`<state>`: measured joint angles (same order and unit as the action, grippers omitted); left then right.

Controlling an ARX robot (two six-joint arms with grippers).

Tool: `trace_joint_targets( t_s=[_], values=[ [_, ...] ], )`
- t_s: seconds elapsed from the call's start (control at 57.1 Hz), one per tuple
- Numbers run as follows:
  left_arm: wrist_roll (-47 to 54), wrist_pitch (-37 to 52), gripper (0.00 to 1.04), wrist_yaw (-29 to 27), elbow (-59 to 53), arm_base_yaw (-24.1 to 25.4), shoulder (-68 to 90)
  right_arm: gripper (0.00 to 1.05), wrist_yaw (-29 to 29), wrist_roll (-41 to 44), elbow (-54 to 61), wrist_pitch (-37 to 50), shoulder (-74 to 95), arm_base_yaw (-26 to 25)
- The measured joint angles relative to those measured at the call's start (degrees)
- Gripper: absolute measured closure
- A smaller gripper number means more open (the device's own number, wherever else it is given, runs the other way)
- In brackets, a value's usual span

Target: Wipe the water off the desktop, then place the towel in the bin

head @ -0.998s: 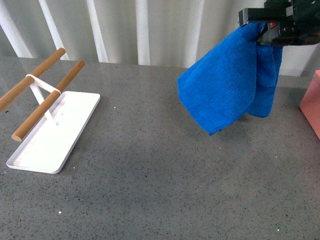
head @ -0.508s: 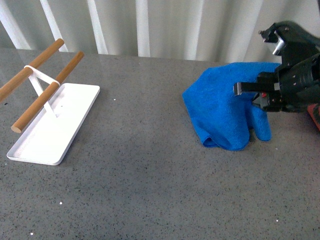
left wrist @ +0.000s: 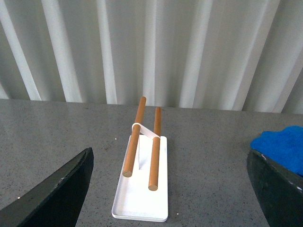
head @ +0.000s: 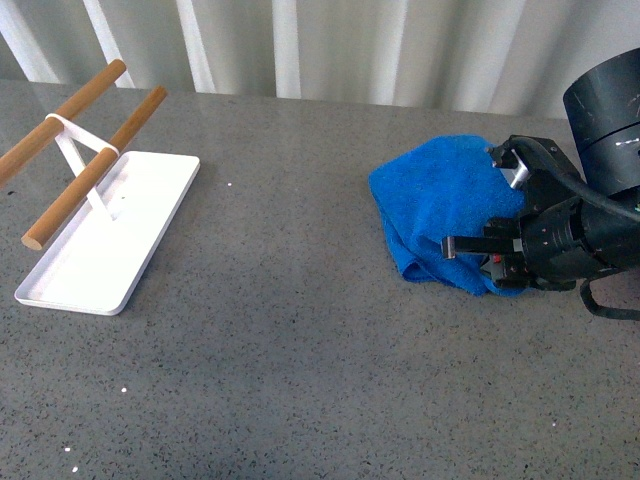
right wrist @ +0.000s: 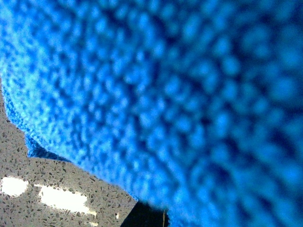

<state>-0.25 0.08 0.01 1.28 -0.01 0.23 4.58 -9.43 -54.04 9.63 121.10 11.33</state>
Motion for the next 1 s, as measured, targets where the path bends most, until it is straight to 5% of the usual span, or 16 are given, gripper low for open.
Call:
trace_joint_targets(
  t_s=[0.368, 0.595, 0.998],
  values=[
    [0.00, 0.00, 0.07, 0.00, 0.00, 0.00, 0.00, 1.01, -0.20, 2.80, 1.29, 0.90, -2.05, -7.58],
    [0.00, 0.00, 0.07, 0.00, 0.00, 0.00, 0.00, 1.01, -2.58, 3.85, -7.74, -3.45, 3.04, -10.78],
    [0.00, 0.00, 0.07, 0.00, 0.00, 0.00, 0.00, 1.01, -1.22, 5.16, -25.31, -8.59, 14.25, -8.46]
  ],
)
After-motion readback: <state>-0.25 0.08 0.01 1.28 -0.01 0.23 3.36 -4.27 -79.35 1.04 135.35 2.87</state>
